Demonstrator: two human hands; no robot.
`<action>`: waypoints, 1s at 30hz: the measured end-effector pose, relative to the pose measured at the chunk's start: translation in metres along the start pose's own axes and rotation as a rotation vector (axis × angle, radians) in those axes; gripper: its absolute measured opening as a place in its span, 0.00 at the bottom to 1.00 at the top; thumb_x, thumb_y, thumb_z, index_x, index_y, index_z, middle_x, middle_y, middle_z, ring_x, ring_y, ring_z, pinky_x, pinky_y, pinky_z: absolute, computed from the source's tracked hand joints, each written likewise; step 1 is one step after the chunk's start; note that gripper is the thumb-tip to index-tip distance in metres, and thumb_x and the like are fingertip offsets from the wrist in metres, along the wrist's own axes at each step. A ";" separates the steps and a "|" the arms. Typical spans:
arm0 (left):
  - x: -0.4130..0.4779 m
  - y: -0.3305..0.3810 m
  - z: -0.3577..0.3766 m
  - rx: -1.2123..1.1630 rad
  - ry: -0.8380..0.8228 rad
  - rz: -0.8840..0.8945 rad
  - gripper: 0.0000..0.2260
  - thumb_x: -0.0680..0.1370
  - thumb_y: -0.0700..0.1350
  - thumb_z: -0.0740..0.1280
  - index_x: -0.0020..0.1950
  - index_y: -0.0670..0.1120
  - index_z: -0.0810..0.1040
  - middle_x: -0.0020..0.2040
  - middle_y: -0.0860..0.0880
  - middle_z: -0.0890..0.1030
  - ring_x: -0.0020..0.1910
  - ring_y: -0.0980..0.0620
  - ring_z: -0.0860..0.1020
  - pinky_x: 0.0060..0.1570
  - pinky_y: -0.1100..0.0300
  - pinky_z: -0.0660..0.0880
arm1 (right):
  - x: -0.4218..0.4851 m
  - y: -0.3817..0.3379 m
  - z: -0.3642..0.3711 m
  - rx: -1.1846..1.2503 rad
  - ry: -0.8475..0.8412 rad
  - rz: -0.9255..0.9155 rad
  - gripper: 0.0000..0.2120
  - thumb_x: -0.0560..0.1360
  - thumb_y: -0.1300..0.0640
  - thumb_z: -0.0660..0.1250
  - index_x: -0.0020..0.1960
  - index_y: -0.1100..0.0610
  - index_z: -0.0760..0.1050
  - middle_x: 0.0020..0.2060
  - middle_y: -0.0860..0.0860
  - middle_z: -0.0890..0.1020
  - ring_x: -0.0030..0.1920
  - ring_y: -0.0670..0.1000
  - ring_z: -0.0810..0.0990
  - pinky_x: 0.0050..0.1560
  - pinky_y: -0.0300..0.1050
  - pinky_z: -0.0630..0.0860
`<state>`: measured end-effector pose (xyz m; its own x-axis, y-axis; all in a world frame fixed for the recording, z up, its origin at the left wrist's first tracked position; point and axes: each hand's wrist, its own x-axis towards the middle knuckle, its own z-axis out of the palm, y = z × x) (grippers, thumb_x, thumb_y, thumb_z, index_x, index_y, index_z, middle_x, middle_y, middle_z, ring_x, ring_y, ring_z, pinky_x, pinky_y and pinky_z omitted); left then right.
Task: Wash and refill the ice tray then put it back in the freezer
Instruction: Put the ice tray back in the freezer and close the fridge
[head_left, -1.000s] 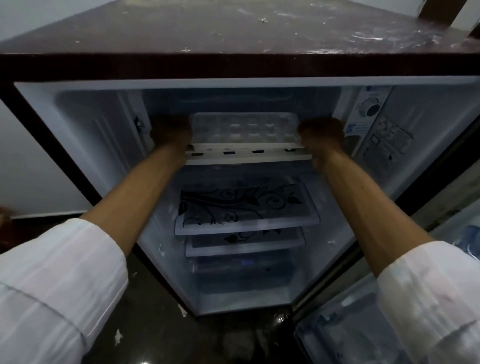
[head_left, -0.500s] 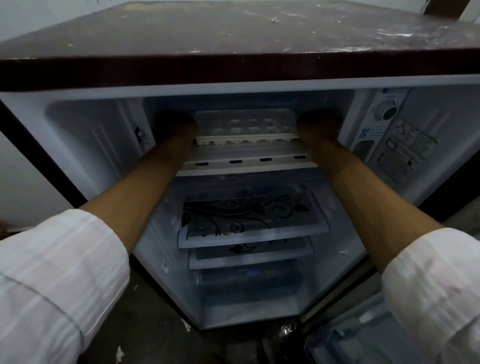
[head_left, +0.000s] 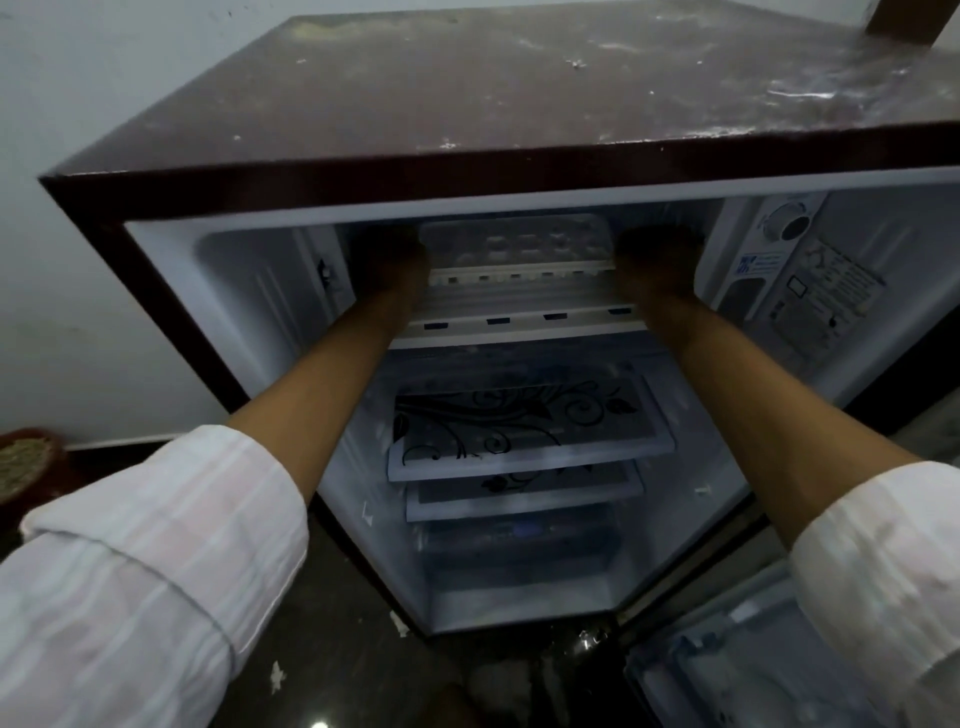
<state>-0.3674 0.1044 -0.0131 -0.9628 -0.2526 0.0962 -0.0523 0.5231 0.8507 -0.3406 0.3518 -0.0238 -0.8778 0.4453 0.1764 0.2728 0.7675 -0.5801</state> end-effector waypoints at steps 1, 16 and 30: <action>-0.004 0.000 -0.002 0.036 0.021 0.019 0.16 0.82 0.40 0.58 0.34 0.49 0.68 0.35 0.51 0.71 0.34 0.55 0.71 0.38 0.60 0.74 | -0.006 -0.001 -0.005 -0.022 0.005 -0.030 0.17 0.83 0.63 0.53 0.39 0.65 0.73 0.44 0.60 0.79 0.54 0.60 0.77 0.36 0.37 0.60; -0.199 -0.015 -0.013 0.549 -0.169 0.734 0.20 0.79 0.42 0.66 0.69 0.38 0.73 0.71 0.38 0.73 0.70 0.38 0.70 0.68 0.41 0.69 | -0.179 0.045 -0.041 -0.214 -0.093 -0.481 0.27 0.80 0.55 0.61 0.75 0.66 0.62 0.75 0.62 0.63 0.76 0.62 0.57 0.74 0.59 0.62; -0.386 -0.039 -0.007 0.638 -0.391 0.813 0.24 0.83 0.51 0.56 0.77 0.44 0.64 0.77 0.43 0.65 0.77 0.44 0.62 0.73 0.41 0.62 | -0.353 0.127 -0.081 -0.418 -0.222 -0.347 0.33 0.80 0.43 0.48 0.80 0.58 0.48 0.79 0.57 0.46 0.79 0.58 0.41 0.76 0.62 0.48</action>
<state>0.0083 0.1755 -0.0794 -0.7837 0.5727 0.2403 0.6153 0.7688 0.1744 0.0361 0.3288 -0.0952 -0.9927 0.0624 0.1029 0.0468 0.9879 -0.1478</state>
